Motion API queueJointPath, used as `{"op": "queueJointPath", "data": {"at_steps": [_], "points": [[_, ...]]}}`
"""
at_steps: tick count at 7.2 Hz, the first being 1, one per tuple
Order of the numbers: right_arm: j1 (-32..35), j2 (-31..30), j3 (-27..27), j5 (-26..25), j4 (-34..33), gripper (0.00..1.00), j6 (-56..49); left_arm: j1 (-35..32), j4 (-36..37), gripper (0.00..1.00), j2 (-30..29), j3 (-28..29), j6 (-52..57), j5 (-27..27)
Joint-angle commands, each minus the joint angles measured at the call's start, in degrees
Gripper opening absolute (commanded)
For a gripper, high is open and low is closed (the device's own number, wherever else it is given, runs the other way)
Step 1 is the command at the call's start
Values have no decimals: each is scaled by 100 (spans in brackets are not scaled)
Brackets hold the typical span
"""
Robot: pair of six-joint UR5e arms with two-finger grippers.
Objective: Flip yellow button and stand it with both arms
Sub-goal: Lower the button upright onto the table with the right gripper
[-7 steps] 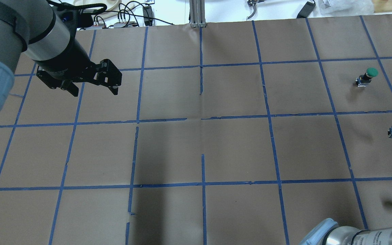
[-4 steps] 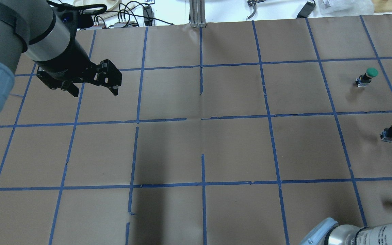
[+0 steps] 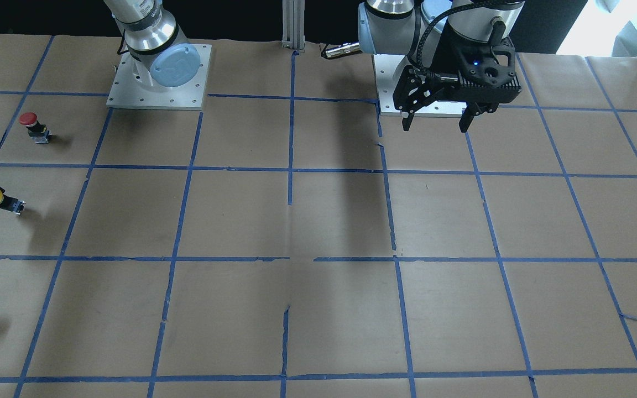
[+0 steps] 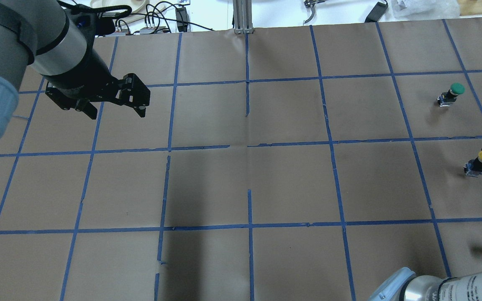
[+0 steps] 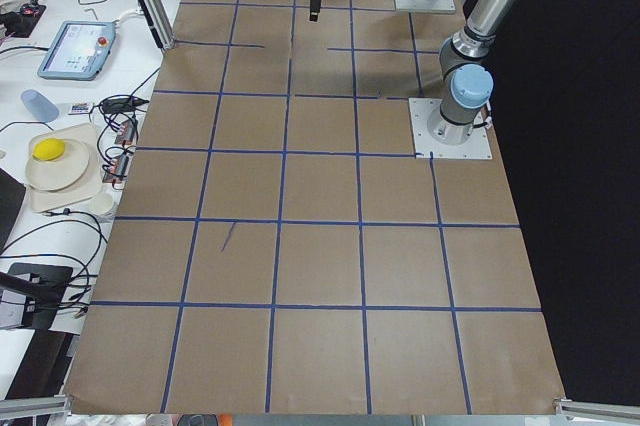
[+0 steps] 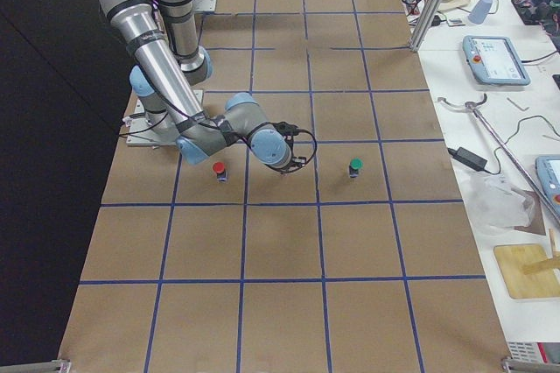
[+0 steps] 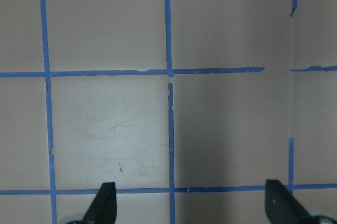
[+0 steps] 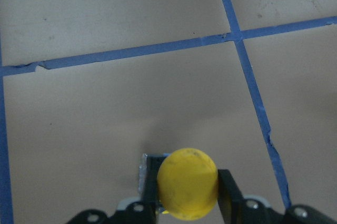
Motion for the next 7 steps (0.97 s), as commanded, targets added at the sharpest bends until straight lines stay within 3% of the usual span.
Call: {"op": "queueJointPath", "data": {"at_steps": [1,2,6,7], "points": [[-6,39,-1,6,-2,41,8,-7,0,100,14,-4,0,-10],[-6,39,-1,32,-2,77,52,2,-9,100,14,4,0,-10],[-15,-66,-71,155,15,83,123,29,-9,100,5,31,70,8],[11,-232,-71,155,33,83,593,28,-9,100,23,5,79,8]]}}
